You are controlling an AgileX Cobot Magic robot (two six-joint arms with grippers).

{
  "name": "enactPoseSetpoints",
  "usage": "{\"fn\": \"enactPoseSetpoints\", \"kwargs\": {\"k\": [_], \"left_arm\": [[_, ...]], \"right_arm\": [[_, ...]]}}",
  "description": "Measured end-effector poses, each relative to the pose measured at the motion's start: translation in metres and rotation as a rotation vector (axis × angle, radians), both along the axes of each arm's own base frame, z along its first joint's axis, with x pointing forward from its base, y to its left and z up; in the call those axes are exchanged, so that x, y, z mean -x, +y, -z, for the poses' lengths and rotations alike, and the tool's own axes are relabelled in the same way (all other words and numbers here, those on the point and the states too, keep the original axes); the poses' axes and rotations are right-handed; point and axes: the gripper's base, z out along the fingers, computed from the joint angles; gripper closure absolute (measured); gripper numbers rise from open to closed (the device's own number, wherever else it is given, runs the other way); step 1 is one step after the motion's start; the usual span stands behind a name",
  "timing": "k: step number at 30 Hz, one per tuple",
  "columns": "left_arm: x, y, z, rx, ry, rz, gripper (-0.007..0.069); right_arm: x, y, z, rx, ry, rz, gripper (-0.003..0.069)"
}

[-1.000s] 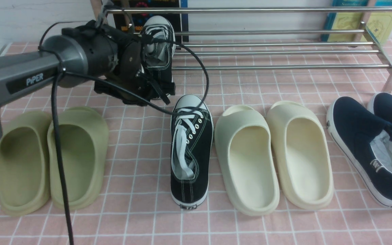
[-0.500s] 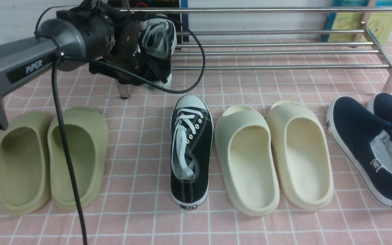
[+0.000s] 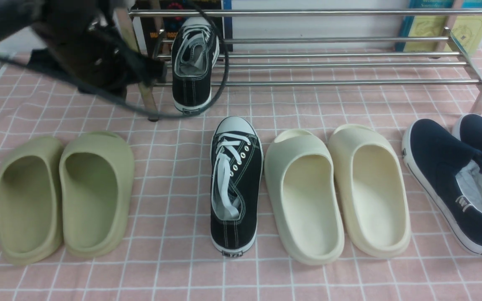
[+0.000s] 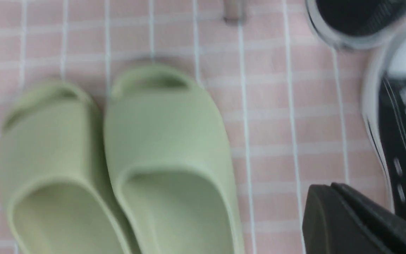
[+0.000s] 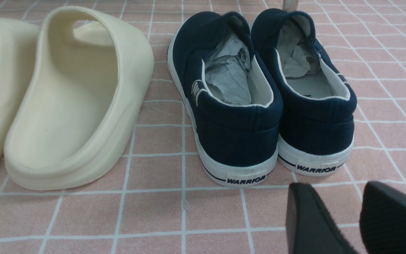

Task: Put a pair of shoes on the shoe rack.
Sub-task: Use the left arm to grab the shoe closest to it

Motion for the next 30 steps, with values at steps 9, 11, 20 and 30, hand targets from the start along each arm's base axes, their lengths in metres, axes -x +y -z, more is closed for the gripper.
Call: {"fn": "enactPoseSetpoints", "kwargs": {"k": [9, 11, 20, 30], "left_arm": [[0.052, 0.000, 0.044, 0.104, 0.163, 0.124, 0.0600], [0.050, -0.006, 0.049, 0.111, 0.168, 0.159, 0.0593], [0.031, -0.061, 0.083, 0.140, 0.152, 0.272, 0.0393], [-0.009, -0.080, 0.109, 0.149, 0.163, 0.197, 0.0090]], "right_arm": [[0.000, 0.000, 0.000, -0.001, 0.000, 0.000, 0.0419], [0.000, 0.000, 0.000, -0.001, 0.000, 0.000, 0.0419], [0.000, 0.000, 0.000, -0.001, 0.000, 0.000, 0.0419], [0.000, 0.000, 0.000, -0.001, 0.000, 0.000, 0.0419]]}}
